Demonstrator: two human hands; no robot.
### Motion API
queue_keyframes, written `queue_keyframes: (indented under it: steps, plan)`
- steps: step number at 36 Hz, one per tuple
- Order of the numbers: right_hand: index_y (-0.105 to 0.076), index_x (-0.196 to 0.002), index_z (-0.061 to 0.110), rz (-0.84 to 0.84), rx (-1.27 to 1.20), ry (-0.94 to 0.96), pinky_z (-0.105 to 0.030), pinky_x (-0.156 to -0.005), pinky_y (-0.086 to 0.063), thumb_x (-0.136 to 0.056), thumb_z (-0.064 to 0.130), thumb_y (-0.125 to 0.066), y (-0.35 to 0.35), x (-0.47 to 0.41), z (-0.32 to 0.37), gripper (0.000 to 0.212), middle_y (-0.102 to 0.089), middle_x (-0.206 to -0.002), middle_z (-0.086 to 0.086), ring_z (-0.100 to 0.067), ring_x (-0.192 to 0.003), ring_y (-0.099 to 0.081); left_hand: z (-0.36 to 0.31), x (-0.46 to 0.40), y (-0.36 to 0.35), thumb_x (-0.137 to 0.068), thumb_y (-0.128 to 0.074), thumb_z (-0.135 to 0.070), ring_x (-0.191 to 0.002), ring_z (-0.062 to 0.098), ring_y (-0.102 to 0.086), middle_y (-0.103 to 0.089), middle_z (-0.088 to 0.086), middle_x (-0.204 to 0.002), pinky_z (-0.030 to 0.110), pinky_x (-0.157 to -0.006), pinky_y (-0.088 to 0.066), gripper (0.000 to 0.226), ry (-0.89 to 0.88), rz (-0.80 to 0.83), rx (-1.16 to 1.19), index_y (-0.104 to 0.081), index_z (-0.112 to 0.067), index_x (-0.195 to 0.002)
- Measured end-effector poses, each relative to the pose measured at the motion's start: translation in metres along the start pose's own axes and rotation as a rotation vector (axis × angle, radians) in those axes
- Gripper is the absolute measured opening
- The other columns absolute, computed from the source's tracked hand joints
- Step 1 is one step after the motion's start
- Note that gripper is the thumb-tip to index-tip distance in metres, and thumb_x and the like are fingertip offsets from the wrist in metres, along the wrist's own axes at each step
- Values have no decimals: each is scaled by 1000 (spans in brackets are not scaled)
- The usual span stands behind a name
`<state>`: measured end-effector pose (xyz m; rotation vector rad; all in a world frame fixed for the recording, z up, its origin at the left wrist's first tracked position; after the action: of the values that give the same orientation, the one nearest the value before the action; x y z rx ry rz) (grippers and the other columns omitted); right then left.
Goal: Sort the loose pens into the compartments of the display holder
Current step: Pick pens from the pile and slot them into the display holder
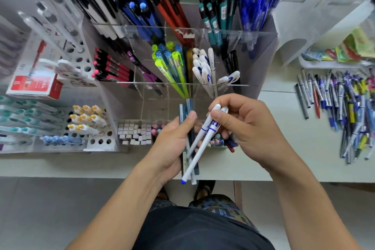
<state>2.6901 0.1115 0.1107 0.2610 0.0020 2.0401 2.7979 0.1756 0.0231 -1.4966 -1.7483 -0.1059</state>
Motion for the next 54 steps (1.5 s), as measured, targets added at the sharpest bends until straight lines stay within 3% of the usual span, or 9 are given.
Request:
queue_keyframes:
  steps: [10,13,16,29,37,40,44,48,54]
  plan:
    - [-54,-126,-4,-584,181,497,-18,-88,-48,-101,44,-58,108,33,104,54,-69,-105,20,-2,-98,-66,-34,-1,6,-94,-59,-28,-52,9,-45,-57,-3,-70,19,-43,-37,23,-145,70,24,-59,-11,-110]
    - [-59,-122,2,-652,248,533,-21,-91,-49,-103,39,-59,113,28,110,42,-69,-110,4,-7,-104,-68,-34,1,7,-88,-63,-29,-52,10,-47,-60,-1,-72,19,-43,-37,31,-146,72,31,-62,-10,-113]
    - [-62,-110,24,-640,377,590,-33,-83,-55,-103,25,-62,96,12,113,7,-70,-105,-6,-19,-96,-70,-33,1,9,-90,-63,-24,-51,11,-49,-63,0,-72,19,-42,-38,25,-163,50,14,-65,-9,-110]
    - [-79,-106,9,-470,749,436,-2,-78,-41,-97,17,-65,40,-40,70,18,-71,-90,5,-2,-87,-61,-34,4,8,-95,-63,-12,-50,10,-42,-61,1,-74,19,-42,-35,9,-215,78,-77,-54,-14,-95]
    - [-71,-122,3,-486,779,473,-9,-96,-38,-105,20,-55,31,-24,66,30,-67,-117,-11,-8,-107,-55,-32,6,6,-104,-52,-11,-53,9,-40,-50,-2,-76,21,-46,-36,7,-230,130,-194,-48,-16,-108]
    - [-76,-103,8,-640,693,514,-20,-73,-49,-101,24,-64,29,10,78,20,-68,-98,-6,-10,-82,-59,-35,6,9,-104,-53,-14,-53,11,-40,-50,-3,-75,24,-49,-36,10,-284,85,-341,-47,-22,-107]
    - [-77,-97,21,-389,358,-31,-22,-55,-49,-77,53,-79,5,2,14,39,-71,-79,2,-7,-60,-60,-42,10,2,-102,-56,-13,-51,0,-51,-50,-1,-80,16,-50,-38,16,-369,66,-552,-43,-18,-109]
    - [-74,-86,8,-255,77,-178,-24,-50,-49,-80,22,-86,-14,-6,-18,20,-73,-70,-10,-16,-57,-65,-41,11,-5,-99,-62,-23,-58,4,-48,-54,-5,-79,23,-54,-39,18,-403,32,-730,-44,-24,-105]
    - [-70,-84,0,-208,-174,-221,-18,-39,-41,-88,7,-75,-14,-6,-24,10,-61,-54,-6,-10,-39,-52,-35,13,-9,-89,-64,-41,-43,14,-43,-60,4,-73,24,-38,-34,38,-272,111,-358,-48,-13,-109]
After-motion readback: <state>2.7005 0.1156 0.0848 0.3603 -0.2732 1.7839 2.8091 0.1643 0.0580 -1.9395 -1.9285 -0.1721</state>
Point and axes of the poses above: each hand's wrist, its own x-axis away from the middle knuckle, its own y-axis out of the back of the hand, z = x × y, the point moved 10 cm from there along -x, towards the middle knuckle
